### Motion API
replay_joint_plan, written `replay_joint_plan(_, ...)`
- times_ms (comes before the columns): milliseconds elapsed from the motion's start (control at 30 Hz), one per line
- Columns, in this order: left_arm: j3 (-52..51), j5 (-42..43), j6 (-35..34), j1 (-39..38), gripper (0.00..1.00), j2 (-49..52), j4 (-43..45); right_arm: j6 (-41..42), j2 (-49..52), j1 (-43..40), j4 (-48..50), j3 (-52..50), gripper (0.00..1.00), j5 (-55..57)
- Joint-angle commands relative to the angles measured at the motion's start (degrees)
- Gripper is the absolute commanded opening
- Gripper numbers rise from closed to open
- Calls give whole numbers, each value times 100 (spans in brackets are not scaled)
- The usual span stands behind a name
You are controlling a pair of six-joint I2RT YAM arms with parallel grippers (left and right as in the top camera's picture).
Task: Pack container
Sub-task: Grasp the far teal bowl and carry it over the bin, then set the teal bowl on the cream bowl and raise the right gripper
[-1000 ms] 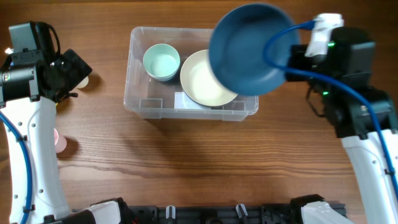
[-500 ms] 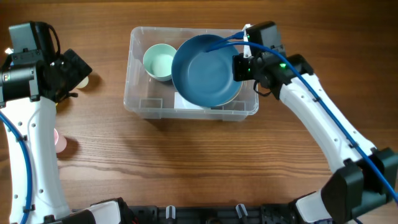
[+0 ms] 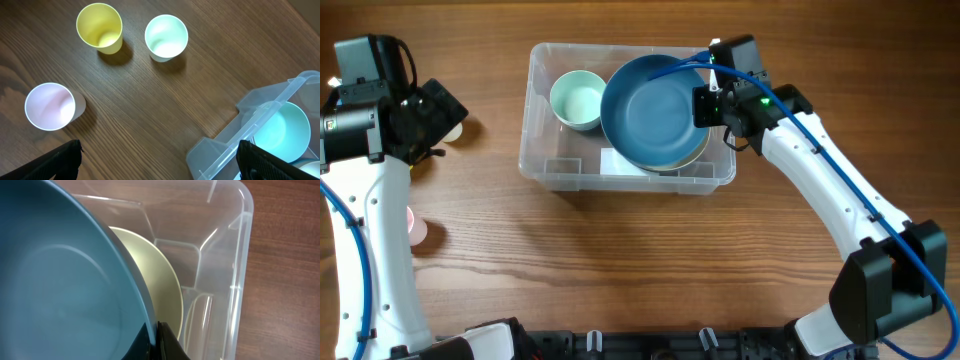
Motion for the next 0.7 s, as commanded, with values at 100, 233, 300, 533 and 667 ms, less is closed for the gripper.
replay_joint_plan(100, 59, -13, -57, 26, 100, -81, 0, 114, 96, 13, 81, 90, 55, 98)
replay_joint_plan(233, 59, -13, -57, 26, 100, -81, 0, 162, 31, -37, 81, 92, 65, 98)
replay_joint_plan(300, 59, -13, -57, 26, 100, -81, 0, 155, -85, -94, 76, 92, 65, 98)
replay_joint_plan(533, 59, -13, -57, 26, 100, -81, 0, 501, -1340, -719, -256, 92, 77, 535)
replay_joint_plan(667, 59, -13, -57, 26, 100, -81, 0, 485, -1963, -1471, -625, 92, 100, 1117)
